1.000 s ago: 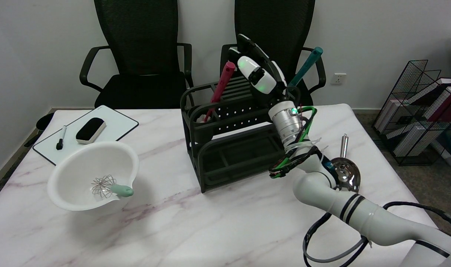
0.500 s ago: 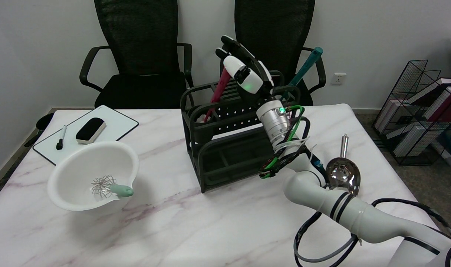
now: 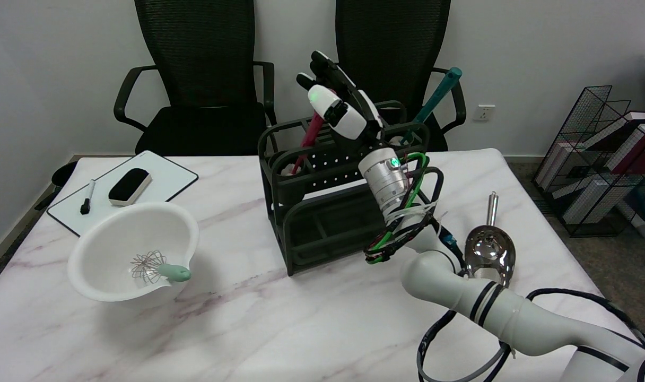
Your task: Pick up the pink sponge bottle brush.
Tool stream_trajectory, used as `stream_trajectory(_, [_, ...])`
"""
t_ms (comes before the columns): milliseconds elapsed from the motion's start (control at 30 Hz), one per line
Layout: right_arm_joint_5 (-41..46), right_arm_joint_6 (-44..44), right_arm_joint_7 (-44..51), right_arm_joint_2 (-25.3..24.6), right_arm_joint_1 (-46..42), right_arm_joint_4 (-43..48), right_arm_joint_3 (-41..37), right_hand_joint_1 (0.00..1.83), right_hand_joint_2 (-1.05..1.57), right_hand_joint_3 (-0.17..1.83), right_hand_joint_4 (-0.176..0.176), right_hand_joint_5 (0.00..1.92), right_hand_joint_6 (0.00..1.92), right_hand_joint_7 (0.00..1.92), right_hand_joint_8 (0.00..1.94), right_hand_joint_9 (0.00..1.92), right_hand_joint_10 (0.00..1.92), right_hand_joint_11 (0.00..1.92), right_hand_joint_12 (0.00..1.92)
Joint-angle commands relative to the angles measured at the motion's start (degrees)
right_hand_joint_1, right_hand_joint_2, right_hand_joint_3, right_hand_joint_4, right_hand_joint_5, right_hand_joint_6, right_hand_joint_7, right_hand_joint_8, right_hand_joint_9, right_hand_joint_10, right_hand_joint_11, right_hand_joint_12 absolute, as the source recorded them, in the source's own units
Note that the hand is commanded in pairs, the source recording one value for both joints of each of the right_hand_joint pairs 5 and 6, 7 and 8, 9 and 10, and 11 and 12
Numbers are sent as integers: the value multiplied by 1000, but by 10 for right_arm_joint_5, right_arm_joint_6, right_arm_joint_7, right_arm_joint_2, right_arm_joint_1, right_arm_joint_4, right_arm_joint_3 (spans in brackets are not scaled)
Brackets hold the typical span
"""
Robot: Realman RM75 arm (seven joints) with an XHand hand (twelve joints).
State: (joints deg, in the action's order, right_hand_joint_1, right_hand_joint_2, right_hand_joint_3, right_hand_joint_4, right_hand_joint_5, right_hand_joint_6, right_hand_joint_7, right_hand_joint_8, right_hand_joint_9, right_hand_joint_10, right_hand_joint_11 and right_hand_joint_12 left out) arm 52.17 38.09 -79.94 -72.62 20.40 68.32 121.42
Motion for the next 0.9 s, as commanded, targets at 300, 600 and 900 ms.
stream_trajectory(300, [4,-42,22,-8,5,13,4,992,339,1224,0,211,211,165,165,379,379,170,170])
stream_trajectory(600, [4,-46,19,-8,2,12,4,996,352,1211,0,239,239,162,162,379,379,173,173])
stream_trajectory(900, [4,-46,19,-10,1,11,5,998,396,1192,0,272,272,161,161,389,389,363,363])
